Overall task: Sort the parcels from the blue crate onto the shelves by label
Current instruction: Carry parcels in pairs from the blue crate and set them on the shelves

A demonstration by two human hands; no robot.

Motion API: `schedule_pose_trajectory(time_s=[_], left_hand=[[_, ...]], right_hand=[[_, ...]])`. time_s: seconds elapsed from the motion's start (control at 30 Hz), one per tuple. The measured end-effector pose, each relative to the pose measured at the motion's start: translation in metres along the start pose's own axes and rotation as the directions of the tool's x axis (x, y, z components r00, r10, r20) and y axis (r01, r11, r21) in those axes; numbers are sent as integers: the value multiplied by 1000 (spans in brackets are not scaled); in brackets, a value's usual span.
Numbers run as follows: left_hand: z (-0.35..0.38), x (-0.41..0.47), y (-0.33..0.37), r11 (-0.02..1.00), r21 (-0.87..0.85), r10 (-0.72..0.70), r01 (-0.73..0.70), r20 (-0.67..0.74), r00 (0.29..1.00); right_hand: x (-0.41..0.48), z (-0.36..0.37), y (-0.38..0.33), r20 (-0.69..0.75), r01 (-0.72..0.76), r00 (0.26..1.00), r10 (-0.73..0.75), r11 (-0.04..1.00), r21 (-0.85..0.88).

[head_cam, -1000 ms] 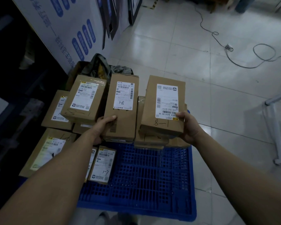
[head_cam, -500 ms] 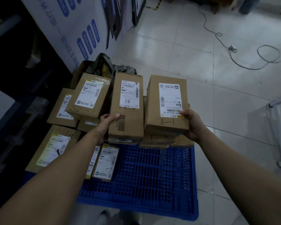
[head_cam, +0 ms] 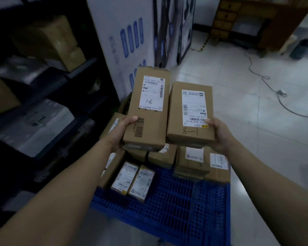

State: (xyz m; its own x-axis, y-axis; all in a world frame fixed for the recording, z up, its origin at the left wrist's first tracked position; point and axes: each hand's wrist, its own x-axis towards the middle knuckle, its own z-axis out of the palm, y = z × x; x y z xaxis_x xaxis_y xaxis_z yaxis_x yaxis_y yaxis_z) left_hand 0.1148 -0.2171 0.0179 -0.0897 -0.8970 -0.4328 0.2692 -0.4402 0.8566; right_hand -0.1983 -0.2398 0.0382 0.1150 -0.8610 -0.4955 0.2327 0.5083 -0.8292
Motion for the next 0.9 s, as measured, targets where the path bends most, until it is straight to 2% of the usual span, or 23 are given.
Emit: schedule_pose_trajectory(time_s=[0.17, 0.33, 0.5, 0.63, 0.8, 0.9], left_hand=[[-53, -84, 55, 992, -24, 121, -127, -159, 980], [-128, -202, 79, 965, -33, 236, -259, -308, 922], [-198, -337, 75, 922, -6, 334, -386, -492, 804], [-243, -444, 51, 878, 0, 350, -479, -685, 640], [-256, -577, 1, 831, 69, 312, -552, -879, 361], [-239, -649, -38, 797, 96, 235, -597, -959, 160]], right_hand=[[-24, 88, -15, 103, 70, 993, -65, 996, -47], [-65, 202, -1, 312, 104, 948, -68, 989, -102], [-109, 319, 32, 556, 63, 831, 18, 990, -126], [-155, 415, 69, 722, 103, 688, 75, 975, -199], [-225, 529, 121, 887, 144, 416, 202, 948, -284], [-278, 582, 154, 930, 181, 212, 299, 924, -338]])
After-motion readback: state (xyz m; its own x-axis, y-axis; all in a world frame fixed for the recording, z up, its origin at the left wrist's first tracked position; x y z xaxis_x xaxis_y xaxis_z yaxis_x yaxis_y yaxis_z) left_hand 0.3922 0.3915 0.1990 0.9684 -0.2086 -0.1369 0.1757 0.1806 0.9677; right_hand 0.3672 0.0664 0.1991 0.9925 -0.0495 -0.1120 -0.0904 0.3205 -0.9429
